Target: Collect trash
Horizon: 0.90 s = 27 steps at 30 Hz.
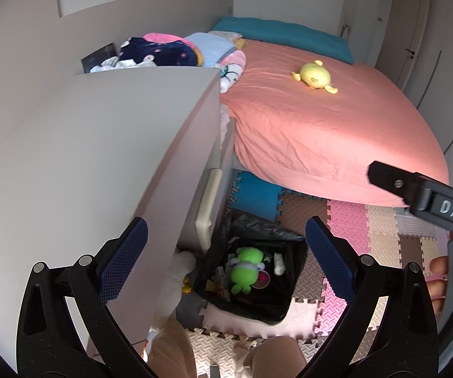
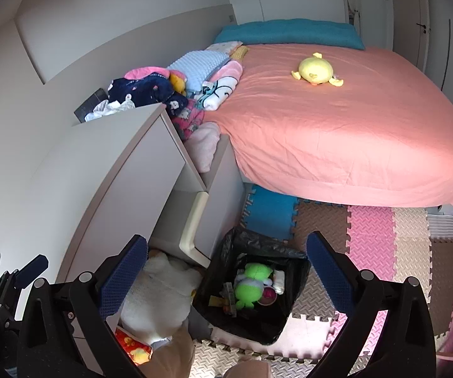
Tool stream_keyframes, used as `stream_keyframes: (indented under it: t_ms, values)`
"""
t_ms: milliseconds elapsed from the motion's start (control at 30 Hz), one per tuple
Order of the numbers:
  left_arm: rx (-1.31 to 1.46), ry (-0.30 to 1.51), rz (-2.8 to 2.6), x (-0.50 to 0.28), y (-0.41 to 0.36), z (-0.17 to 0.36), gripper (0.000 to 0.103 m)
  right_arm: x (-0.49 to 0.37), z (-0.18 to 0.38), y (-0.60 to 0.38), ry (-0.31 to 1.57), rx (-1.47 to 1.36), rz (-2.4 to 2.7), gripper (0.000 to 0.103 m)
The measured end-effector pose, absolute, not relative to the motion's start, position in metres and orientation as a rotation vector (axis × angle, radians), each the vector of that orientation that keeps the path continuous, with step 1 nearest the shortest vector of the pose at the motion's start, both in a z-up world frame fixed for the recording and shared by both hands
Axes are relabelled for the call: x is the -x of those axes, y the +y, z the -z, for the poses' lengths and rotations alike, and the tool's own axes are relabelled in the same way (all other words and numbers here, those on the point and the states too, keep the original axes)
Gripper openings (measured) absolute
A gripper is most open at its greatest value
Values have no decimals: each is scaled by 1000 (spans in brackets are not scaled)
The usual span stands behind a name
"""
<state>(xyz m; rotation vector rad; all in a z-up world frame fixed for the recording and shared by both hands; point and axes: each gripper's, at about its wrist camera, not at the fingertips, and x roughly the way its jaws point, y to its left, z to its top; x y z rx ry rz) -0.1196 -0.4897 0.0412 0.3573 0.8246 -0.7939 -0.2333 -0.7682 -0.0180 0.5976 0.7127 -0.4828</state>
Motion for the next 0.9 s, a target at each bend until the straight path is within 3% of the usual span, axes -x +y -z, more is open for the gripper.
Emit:
stream_keyframes:
  t_ms: [900]
  values:
    - [-189, 846, 572, 44, -328, -63, 97, 141, -24, -618, 724, -436, 222, 100]
